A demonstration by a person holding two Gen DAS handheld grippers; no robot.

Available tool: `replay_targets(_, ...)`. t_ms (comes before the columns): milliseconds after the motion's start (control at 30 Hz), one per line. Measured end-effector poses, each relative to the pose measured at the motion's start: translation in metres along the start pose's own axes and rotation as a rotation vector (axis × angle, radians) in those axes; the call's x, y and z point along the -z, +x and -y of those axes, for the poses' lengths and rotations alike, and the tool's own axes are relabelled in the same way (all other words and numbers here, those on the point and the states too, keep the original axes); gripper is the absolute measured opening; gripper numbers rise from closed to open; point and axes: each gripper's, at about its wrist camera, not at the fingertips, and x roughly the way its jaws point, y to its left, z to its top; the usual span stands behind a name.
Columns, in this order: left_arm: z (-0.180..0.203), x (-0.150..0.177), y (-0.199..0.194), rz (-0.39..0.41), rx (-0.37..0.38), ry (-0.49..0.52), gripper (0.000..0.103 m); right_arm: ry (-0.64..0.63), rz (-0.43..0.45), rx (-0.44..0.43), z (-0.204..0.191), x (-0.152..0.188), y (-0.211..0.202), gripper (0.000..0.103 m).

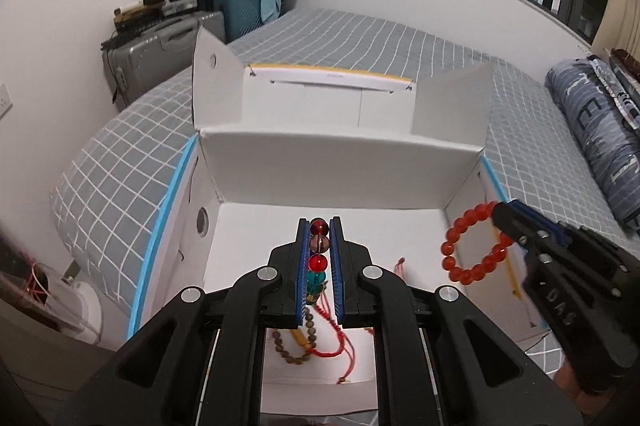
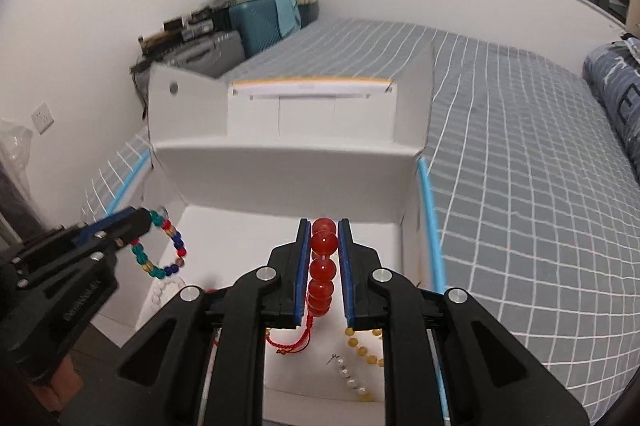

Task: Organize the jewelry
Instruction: 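Carry the multicolour and red bead bracelets over the white box with both tools, then open both tools to drop the bracelets into the white box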

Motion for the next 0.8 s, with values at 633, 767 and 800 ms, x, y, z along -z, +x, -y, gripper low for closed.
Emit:
replay_targets(633,-0.019,0.018,0.047,-0.097,-0.019,-0.007,0.009,-0.022,-0.119,0.049,-0.017,0.022,0.057,0.013)
replay_targets(767,-0.023,0.02,0.055,-0.112,-0.028,-0.011,0.01,-0.015,-0.132,0.047,-0.016,0.023,0.061,0.013)
replay_targets(800,-0.024,0.021,0.056,-0.114,-0.028,-0.011,0.01,-0.014,-0.132,0.047,-0.016,0.023,0.061,0.013)
